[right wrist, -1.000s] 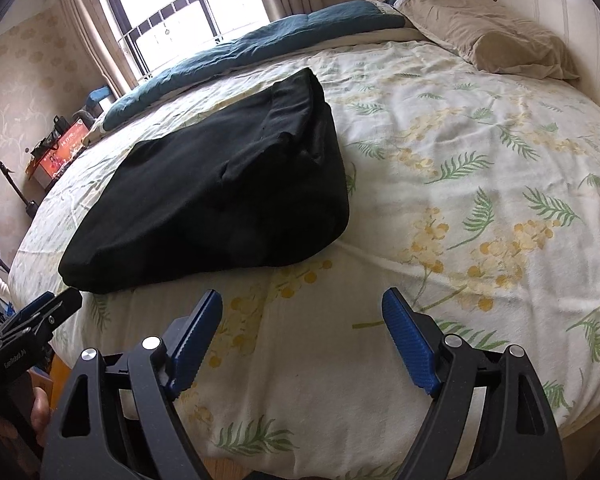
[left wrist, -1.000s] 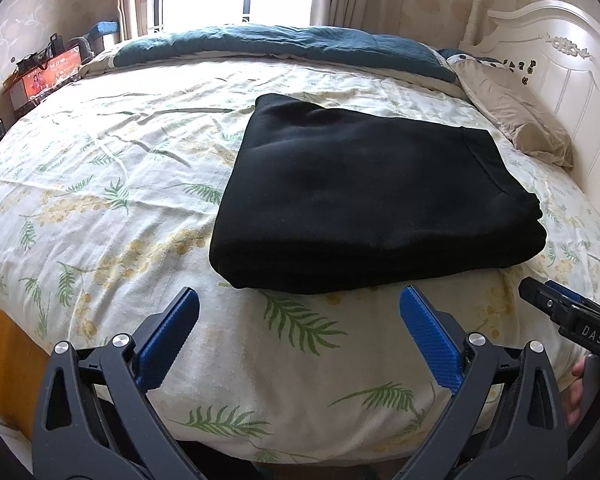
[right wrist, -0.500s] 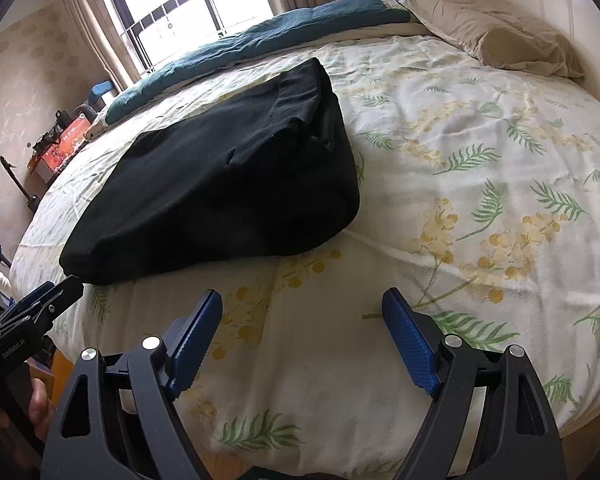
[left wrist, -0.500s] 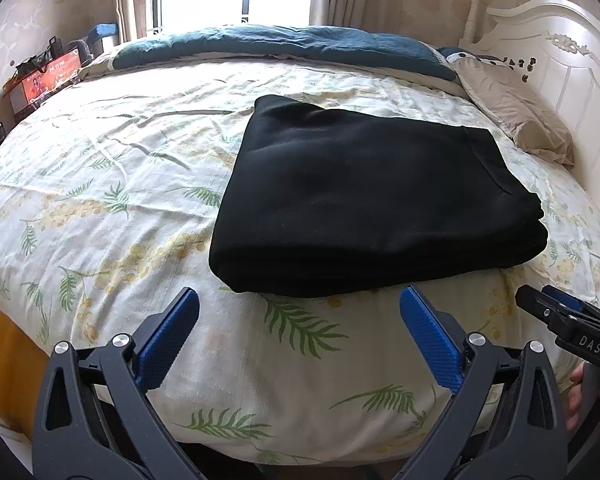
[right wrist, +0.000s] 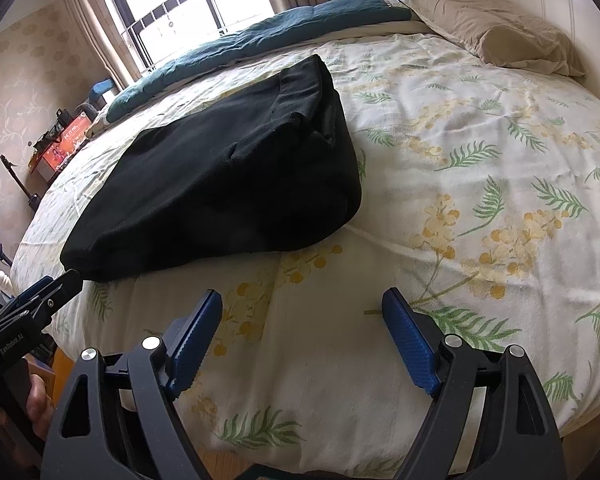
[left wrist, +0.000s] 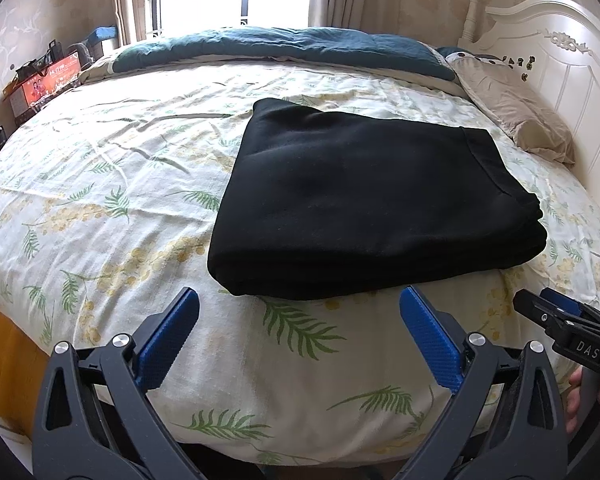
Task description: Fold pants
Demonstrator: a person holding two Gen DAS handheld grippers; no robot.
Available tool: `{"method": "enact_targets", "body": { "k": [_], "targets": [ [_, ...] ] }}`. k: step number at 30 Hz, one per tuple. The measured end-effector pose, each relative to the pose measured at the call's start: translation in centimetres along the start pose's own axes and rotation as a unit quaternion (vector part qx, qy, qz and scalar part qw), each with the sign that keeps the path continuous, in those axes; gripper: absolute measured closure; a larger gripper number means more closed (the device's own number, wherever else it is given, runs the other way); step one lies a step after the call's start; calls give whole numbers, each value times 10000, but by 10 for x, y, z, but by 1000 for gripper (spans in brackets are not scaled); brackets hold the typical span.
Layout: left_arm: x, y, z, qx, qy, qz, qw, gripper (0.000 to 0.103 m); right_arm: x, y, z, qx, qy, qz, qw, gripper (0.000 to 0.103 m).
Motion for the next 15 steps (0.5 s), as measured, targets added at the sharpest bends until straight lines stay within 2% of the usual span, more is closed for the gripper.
{"method": "enact_targets", "body": {
  "k": [15],
  "targets": [
    [-4,3,6,116,45,77,9999,3,1,-3,-2,-18,10,-36,10000,22]
  ]
}}
Point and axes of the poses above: each gripper's, at about its wrist camera, not at the fingertips, and x roughly the way its jaws point, z to its right, y to its top, the point moved 8 cm from there along x, roughly the way its jaws point, and after that the axes turned 13 degrees about -x, right-handed, at the moved point
